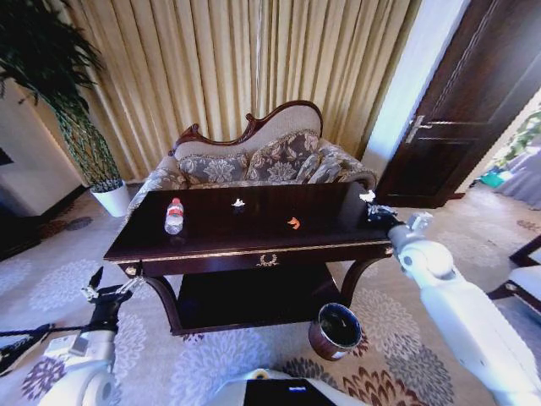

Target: Move to the front of the table and place the trash on the table into the trash bin.

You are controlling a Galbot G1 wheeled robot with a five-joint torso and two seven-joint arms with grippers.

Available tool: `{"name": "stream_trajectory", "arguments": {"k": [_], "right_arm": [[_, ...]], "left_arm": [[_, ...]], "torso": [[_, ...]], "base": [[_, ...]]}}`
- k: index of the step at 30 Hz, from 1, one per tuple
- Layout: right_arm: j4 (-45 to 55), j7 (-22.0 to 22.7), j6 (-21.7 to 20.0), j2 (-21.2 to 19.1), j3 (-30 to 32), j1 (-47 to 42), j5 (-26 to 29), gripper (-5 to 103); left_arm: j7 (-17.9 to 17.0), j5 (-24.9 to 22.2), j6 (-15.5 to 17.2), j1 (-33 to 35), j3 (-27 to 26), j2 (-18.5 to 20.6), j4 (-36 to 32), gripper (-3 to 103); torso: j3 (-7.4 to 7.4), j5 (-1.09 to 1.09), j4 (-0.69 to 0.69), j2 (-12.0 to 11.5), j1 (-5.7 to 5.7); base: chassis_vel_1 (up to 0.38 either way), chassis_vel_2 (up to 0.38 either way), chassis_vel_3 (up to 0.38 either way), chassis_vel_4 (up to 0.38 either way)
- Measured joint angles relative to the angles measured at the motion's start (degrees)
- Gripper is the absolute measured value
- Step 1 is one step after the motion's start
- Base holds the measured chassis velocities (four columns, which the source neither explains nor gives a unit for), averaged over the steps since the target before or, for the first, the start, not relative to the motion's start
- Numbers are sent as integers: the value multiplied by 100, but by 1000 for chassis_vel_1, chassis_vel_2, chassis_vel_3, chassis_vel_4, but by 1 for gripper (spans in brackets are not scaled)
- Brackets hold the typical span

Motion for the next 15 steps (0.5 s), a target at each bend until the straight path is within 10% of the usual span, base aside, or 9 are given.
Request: {"name": "stream_trajectory", "arguments": {"k": [15], "right_arm": [[801, 185, 85, 313, 396, -838, -221, 1]], "left_arm": [[2, -9, -4, 7, -1, 1, 49, 100]], "torso": [[0, 0, 2, 0, 0]], "base": [[0, 0, 0, 0]]}}
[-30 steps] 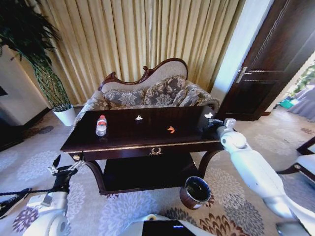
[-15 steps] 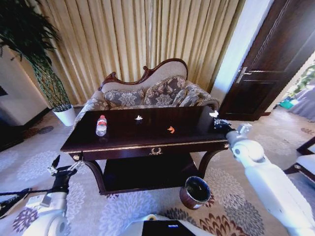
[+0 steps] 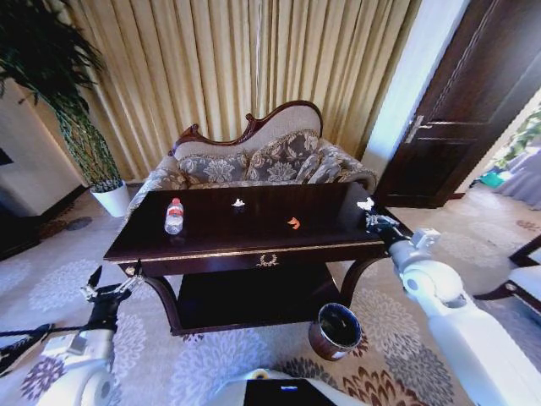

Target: Move to the front of the table and place the trash on the table into the trash bin.

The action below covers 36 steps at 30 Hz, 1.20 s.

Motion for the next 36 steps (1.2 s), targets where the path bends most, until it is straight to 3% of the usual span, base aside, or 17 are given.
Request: {"name": "stream_trajectory", "arguments": {"k": [36], "right_arm": [[72, 3, 8, 107, 12, -159, -193, 1]], "left_arm": [[-11, -1, -76, -38, -8, 19, 92, 100]], "torso": [[0, 1, 0, 0, 0]], "base": [[33, -32, -34, 32]]}}
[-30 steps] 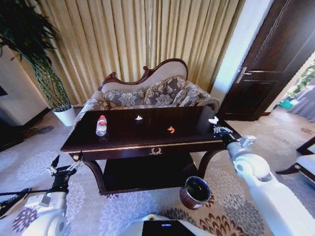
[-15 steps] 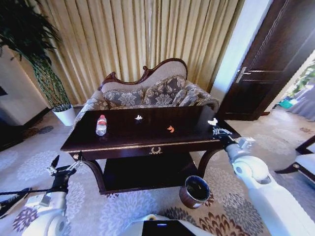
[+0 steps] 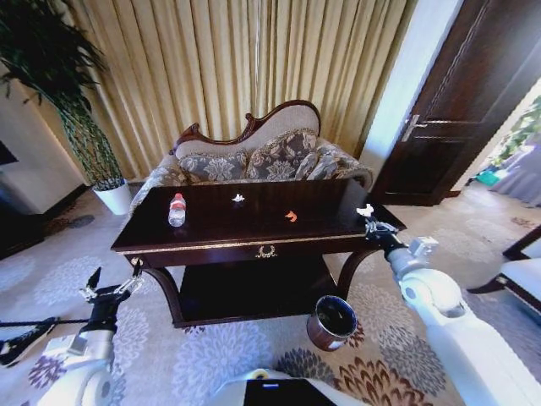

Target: Move to the front of the table and place the trash on the table into the trash bin.

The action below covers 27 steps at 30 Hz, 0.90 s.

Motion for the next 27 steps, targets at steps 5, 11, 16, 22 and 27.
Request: {"name": "stream_trajectory", "arguments": {"k": [5, 11, 16, 22, 27], "right_arm": [[-11, 0, 0, -3, -6, -12, -8, 1], [-27, 0, -1, -9, -15, -11, -9, 1], [-49, -1, -3, -12, -43, 1, -23, 1], [-142, -7, 69, -13, -112, 1, -114, 1], [-280, -7, 149, 20, -203, 34, -155, 1]], "left_arm": [[2, -8, -35, -5, 4, -7, 37, 100], [8, -14, -64, -8, 13, -12, 66, 100], [15, -16, -68, -18, 21, -9, 78, 100], [25, -16, -84, -20, 33, -12, 120, 100], [28, -17, -102, -16, 33, -11, 150, 100]], "torso": [[0, 0, 0, 0, 0], [0, 0, 0, 0, 1], [0, 0, 0, -1, 0], [0, 0, -1, 0, 0], [0, 0, 0, 0, 0]], "base": [[72, -63, -64, 59], [81, -75, -71, 65], [64, -81, -67, 72], [71, -70, -62, 73], [24, -26, -15, 24]]}}
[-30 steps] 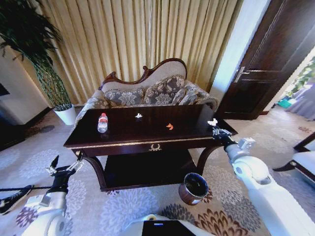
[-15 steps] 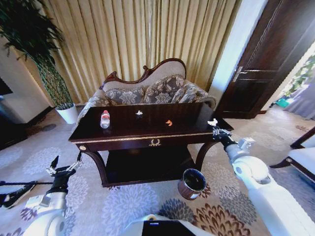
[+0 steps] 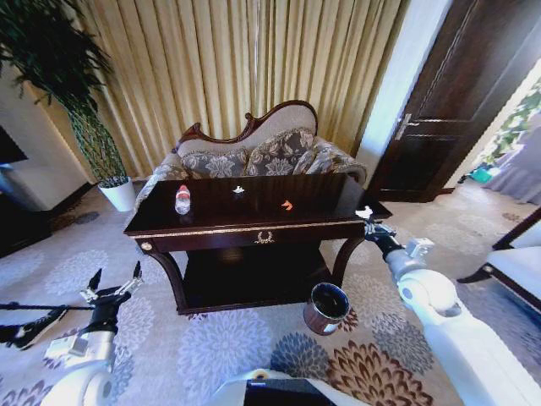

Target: Move to the front of the table and place the trash on the table into the trash bin.

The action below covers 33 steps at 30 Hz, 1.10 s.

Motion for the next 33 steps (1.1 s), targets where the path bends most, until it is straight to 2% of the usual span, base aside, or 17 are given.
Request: {"name": "stream_trajectory", "arguments": {"k": [8, 20, 28, 33], "right_arm": [[-548, -92, 20, 170, -205, -12, -257, 1], [-2141, -394, 106, 447, -710, 313, -1129, 1], [-3255, -442, 238, 890, -1179, 767, -1595, 1], [-4261, -442, 397, 1318, -1491, 1264, -2109, 1]], "left_arm": [[48, -5, -25, 3, 2, -11, 10, 100], [76, -1, -35, 19, 17, -34, -18, 100], [79, 21, -37, 19, 16, -69, -48, 100], [74, 18, -38, 24, -16, -61, -58, 100]], "torso": [[1, 0, 1, -1, 2], [1, 0, 0, -1, 2], [1, 0, 1, -1, 2], [1, -1, 0, -1, 1]], "base": [[0, 0, 0, 0], [0, 0, 0, 0], [0, 0, 0, 0], [0, 0, 0, 0]]}}
